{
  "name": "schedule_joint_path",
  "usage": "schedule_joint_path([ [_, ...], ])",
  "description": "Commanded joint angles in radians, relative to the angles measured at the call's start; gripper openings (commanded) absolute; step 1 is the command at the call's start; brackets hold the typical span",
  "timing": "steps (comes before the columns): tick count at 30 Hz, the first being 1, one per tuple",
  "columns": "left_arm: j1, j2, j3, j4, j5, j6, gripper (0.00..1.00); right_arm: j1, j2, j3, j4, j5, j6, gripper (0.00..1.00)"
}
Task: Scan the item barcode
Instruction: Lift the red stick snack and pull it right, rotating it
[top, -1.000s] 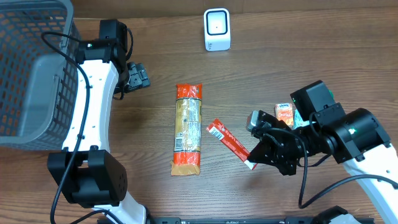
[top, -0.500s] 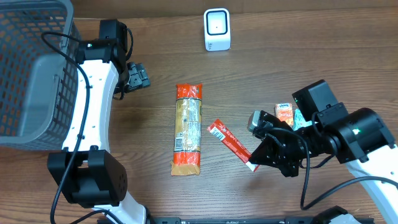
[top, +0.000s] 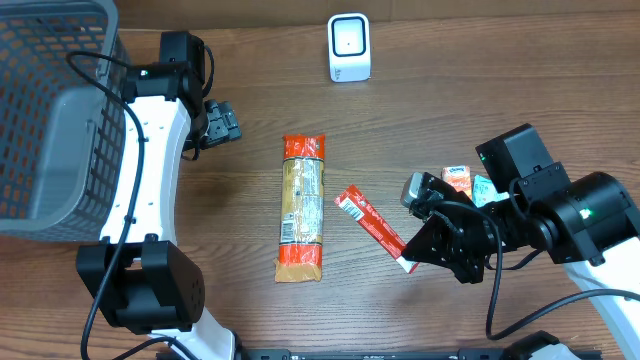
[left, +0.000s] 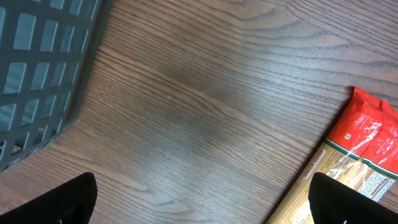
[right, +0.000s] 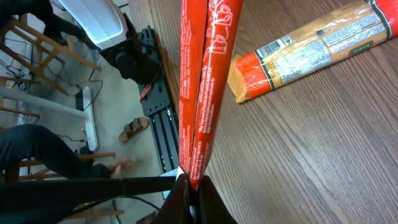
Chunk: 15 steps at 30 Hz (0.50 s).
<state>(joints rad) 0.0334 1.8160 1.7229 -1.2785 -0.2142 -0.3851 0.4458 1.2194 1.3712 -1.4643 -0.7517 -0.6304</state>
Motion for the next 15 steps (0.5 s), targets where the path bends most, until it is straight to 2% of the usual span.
schedule_joint_path([
  [1,-0.001,-0.002,-0.003,0.001,-0.009,0.015,1.0,-0.001,-0.013,0.028,0.006,-0.005,0.002,0.04],
  [15,-0.001,-0.001,-0.003,0.001,-0.009,0.015,1.0,-0.001,-0.013,0.028,0.018,-0.005,0.003,0.04],
])
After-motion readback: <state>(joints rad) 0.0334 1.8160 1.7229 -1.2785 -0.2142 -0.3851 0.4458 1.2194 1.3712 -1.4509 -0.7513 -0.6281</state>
